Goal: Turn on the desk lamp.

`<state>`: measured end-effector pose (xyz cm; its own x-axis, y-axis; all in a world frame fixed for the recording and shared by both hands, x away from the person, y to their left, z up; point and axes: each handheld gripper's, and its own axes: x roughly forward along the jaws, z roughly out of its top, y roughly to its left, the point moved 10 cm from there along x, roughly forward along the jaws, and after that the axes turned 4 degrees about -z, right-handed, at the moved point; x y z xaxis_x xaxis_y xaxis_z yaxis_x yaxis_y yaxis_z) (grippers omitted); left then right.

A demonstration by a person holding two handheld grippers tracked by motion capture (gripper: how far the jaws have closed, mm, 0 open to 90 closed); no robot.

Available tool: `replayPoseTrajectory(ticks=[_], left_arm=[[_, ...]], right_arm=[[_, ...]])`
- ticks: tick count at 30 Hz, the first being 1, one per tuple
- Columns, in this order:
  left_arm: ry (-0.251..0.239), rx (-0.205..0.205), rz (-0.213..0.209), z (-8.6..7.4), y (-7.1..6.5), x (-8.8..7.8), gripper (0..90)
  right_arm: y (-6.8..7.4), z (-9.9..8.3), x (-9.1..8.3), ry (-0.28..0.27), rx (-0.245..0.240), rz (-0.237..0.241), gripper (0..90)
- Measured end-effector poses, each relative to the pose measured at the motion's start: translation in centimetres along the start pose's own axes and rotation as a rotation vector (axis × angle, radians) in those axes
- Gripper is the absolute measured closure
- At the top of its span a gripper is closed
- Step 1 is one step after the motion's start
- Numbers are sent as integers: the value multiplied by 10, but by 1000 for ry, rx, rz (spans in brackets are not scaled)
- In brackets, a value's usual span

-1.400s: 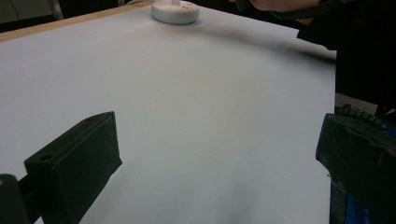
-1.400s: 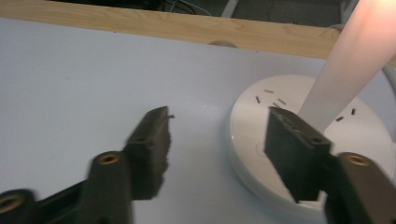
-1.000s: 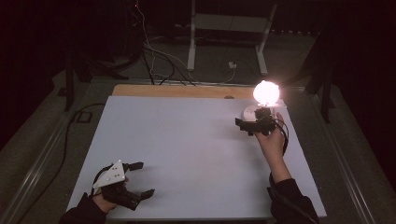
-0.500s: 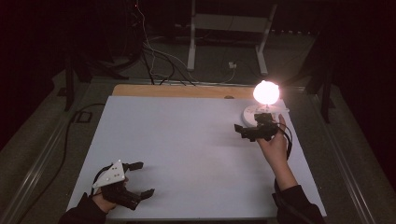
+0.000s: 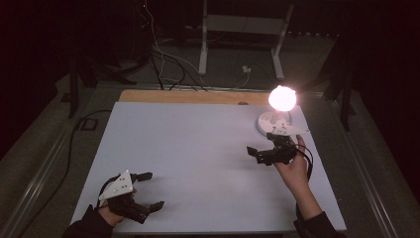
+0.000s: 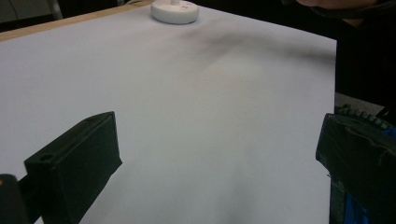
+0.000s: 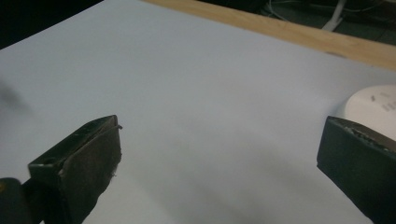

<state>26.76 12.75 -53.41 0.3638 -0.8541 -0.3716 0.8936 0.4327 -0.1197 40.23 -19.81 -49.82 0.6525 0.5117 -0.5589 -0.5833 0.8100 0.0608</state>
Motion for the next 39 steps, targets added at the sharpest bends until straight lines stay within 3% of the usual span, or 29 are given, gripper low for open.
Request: replayPoseTrajectory(ticks=[14, 20, 39], left_arm=[[-1, -3, 0, 0, 0, 0, 2], [-1, -4, 1, 0, 0, 0, 3], [-1, -7, 1, 0, 1, 0, 2]], right_arm=[[16, -53, -13, 51, -41, 42, 0], [20, -73, -18, 74, -25, 63, 0], [11, -127, -40, 161, -60, 14, 0]])
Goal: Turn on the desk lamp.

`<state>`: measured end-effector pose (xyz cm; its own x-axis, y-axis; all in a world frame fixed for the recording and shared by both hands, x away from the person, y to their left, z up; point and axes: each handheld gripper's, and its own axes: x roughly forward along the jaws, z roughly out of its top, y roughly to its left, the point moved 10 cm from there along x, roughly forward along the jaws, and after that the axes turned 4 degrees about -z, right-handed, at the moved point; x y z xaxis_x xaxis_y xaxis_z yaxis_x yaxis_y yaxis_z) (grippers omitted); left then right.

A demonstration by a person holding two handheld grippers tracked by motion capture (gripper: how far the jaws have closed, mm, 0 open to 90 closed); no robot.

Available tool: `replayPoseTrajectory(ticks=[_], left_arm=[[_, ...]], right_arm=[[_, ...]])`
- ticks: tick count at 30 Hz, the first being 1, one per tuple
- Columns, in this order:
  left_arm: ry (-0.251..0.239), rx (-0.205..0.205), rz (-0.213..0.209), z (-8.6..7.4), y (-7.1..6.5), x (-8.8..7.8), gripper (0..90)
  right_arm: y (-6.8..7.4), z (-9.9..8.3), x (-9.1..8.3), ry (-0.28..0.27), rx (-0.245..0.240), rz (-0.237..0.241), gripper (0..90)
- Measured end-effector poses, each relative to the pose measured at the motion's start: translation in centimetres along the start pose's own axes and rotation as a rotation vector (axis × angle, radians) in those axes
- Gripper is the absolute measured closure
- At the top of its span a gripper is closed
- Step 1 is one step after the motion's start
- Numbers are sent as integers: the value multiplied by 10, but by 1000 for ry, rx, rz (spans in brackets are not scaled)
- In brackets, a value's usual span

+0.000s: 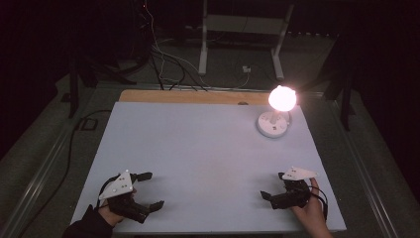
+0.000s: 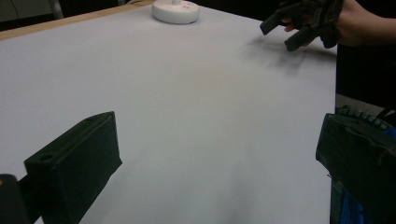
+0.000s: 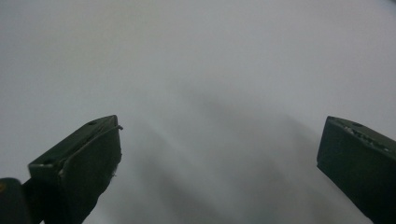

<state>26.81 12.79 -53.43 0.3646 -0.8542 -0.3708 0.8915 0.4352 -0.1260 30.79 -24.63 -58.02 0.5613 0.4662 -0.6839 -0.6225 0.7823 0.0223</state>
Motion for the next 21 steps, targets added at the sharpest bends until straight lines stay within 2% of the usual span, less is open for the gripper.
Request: replayPoseTrajectory(ticks=[8, 21], left_arm=[[5, 4, -4, 0, -1, 1, 2], [6, 4, -6, 0, -1, 1, 2]], right_arm=[[-6, -12, -9, -20, 5, -42, 0], [-10, -12, -5, -13, -5, -51, 0]])
